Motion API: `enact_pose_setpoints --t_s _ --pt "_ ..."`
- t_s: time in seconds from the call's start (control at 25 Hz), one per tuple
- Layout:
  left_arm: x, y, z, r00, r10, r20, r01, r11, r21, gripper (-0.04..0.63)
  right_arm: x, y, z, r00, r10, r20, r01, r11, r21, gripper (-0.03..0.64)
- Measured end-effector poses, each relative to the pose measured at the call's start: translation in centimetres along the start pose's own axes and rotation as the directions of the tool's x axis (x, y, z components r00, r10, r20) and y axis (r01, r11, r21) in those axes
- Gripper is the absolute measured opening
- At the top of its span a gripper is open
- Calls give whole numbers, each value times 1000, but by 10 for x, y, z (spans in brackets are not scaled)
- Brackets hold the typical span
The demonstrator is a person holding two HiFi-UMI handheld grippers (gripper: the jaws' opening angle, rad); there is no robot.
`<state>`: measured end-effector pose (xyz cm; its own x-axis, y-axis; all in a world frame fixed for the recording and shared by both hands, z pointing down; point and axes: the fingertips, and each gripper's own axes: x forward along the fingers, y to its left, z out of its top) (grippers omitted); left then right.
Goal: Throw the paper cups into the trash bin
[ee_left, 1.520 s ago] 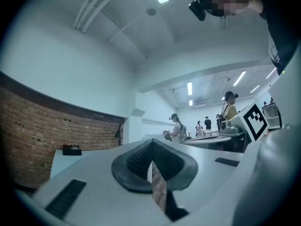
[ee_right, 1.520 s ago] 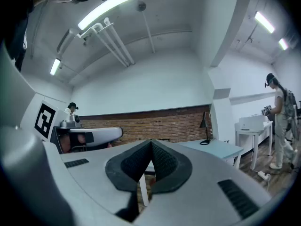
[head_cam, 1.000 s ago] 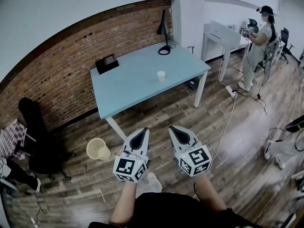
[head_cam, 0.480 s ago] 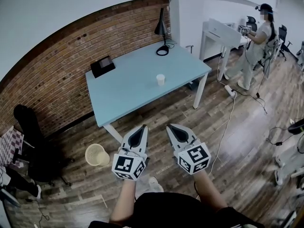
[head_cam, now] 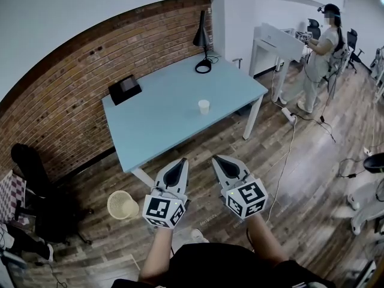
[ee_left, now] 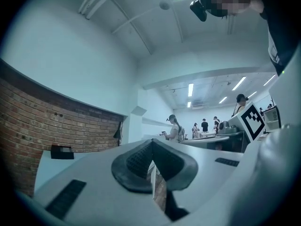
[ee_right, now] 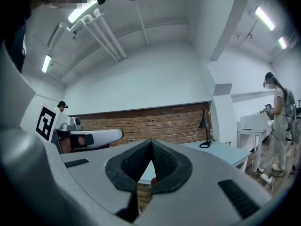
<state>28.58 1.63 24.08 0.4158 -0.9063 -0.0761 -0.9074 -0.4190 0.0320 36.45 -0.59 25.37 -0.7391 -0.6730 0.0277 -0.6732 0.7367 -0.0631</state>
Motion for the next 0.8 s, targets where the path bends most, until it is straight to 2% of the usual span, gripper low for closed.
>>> enact_pose_setpoints --t_s 0.8 --pt "20 94 -26 998 -54 -12 54 998 -41 3 95 1 -17 997 -76 -19 76 997 -24 5"
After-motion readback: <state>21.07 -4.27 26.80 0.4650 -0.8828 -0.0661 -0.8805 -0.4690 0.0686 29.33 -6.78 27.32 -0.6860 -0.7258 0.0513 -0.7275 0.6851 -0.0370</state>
